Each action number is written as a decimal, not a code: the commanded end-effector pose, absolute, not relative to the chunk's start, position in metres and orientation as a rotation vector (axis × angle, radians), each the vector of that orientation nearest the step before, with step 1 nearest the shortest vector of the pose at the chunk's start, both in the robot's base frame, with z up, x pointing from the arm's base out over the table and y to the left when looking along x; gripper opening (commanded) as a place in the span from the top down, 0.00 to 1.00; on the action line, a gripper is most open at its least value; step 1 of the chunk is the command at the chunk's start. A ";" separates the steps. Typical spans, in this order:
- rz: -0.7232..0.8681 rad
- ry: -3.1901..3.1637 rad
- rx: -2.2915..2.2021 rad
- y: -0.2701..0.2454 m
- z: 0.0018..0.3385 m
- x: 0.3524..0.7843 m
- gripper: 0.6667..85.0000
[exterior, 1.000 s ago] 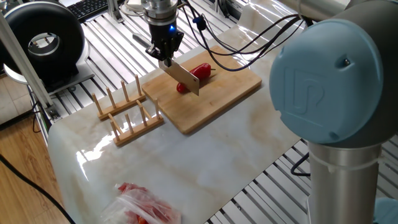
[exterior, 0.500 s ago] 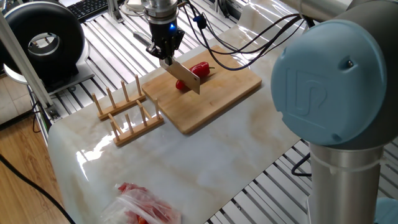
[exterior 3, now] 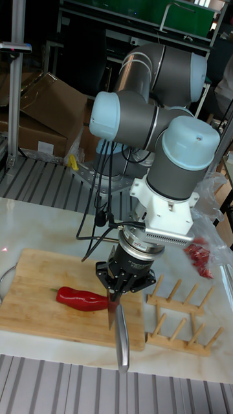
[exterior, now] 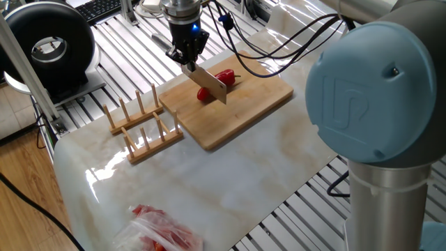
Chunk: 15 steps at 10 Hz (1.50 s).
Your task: Chop the chili peppers
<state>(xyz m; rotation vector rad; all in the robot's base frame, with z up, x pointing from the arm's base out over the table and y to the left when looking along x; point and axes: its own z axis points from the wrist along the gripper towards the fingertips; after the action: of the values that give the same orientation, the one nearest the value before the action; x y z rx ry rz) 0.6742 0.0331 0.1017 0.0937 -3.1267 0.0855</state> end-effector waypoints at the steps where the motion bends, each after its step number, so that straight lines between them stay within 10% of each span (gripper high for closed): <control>1: 0.065 -3.129 0.075 0.034 0.101 0.674 0.99; 15: 0.072 -3.159 0.048 0.038 0.077 0.683 0.99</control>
<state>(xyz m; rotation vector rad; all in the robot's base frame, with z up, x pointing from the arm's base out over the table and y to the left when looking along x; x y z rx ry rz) 0.6819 0.0382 0.0785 0.0566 -3.1558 0.0924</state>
